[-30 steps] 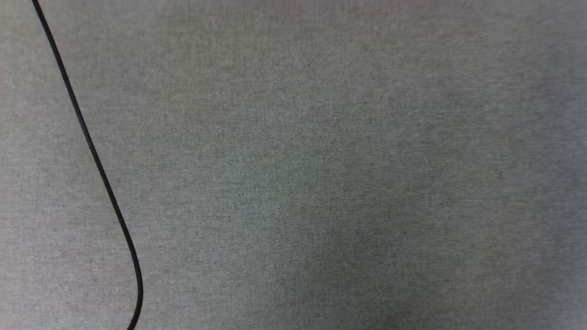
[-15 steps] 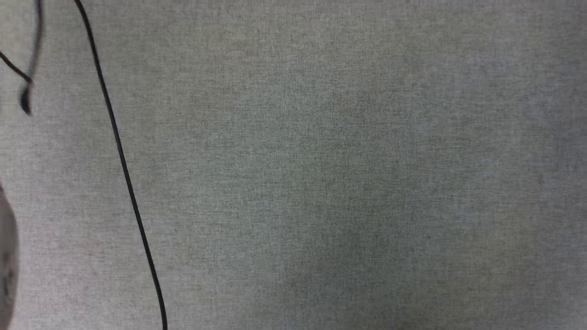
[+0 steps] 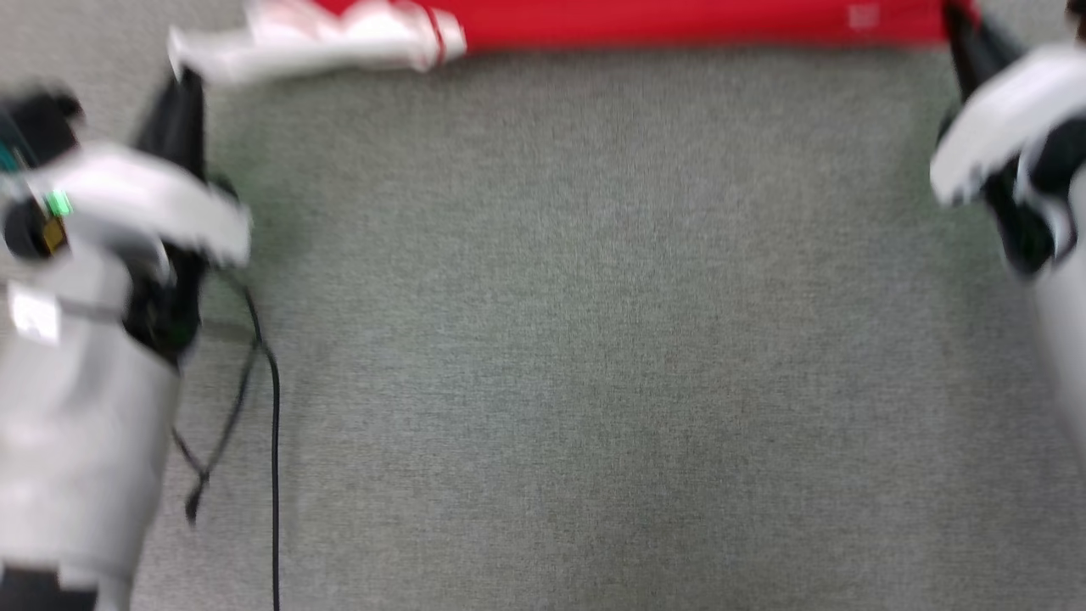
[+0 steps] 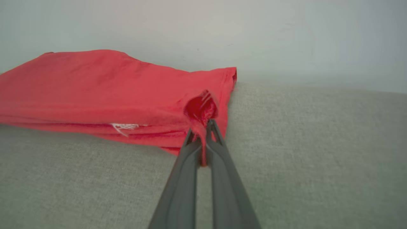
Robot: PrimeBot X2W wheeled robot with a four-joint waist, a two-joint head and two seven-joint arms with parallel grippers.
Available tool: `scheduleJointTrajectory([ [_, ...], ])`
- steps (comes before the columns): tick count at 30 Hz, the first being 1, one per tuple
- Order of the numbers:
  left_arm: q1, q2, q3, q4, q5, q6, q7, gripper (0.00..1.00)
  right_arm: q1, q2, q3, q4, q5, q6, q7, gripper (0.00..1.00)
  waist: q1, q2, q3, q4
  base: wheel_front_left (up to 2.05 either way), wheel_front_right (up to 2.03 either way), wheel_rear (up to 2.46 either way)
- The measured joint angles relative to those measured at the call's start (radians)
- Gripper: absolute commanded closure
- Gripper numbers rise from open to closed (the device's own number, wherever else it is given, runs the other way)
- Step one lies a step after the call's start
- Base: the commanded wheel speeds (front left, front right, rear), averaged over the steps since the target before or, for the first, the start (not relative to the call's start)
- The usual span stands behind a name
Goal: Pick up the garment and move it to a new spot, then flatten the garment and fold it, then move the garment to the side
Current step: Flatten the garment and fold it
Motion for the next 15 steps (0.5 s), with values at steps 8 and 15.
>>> scheduleJointTrajectory([
  [8,0.343,-0.018,0.052,-0.157,0.059,0.043,-0.001,1.0,0.344,-0.051,0.013,-0.143,0.113,0.0,0.023,1.0,-0.0002,0.0,-0.148,0.014,0.0,0.0,0.0],
  [15,0.586,-0.047,0.092,-0.249,0.072,0.089,-0.001,1.0,0.608,-0.049,-0.014,-0.281,0.128,0.0,0.049,1.0,-0.0003,0.0,-0.275,0.017,0.0,0.0,0.0],
])
